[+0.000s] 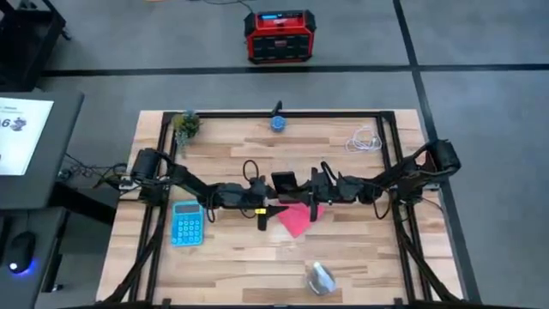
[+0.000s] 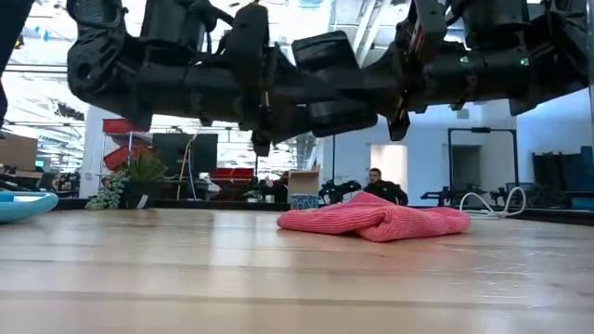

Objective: Apply microfiber cloth
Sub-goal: Spray the black cellphone with the transparent spray bottle

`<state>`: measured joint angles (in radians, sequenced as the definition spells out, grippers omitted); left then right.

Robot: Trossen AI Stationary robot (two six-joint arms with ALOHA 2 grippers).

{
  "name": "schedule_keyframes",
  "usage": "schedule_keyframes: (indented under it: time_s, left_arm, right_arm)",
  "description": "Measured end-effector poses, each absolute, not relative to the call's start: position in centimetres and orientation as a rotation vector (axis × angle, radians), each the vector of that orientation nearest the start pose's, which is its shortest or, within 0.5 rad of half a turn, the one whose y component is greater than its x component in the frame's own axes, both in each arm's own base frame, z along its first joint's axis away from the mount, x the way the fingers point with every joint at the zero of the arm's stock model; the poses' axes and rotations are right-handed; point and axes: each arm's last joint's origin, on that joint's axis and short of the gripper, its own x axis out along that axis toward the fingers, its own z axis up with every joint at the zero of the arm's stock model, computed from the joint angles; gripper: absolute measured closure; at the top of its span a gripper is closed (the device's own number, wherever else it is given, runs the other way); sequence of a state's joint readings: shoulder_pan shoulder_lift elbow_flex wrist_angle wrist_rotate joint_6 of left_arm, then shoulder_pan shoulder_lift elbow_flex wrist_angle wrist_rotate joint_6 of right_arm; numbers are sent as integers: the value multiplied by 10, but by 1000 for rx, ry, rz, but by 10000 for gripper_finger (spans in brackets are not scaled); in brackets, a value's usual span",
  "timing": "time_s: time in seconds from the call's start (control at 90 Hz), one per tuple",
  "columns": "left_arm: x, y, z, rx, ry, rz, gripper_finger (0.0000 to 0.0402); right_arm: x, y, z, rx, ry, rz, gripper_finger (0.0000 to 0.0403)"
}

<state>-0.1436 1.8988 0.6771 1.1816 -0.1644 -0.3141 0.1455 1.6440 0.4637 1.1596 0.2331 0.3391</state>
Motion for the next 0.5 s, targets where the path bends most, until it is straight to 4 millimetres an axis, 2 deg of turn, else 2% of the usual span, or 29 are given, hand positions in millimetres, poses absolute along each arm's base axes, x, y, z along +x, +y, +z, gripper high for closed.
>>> schedule_keyframes:
  time_s: [0.122,0.3,0.5]
  left_arm:
    - [344,-45,143,-302,42,34,279]
    - [346,-45,140,-295,85,38,380]
    - [345,-46,136,-294,122,68,389]
  right_arm:
    - [282,35,161,335,7,-85,387]
    - [282,35,160,329,19,-70,384]
    - [280,33,159,229,75,-97,335]
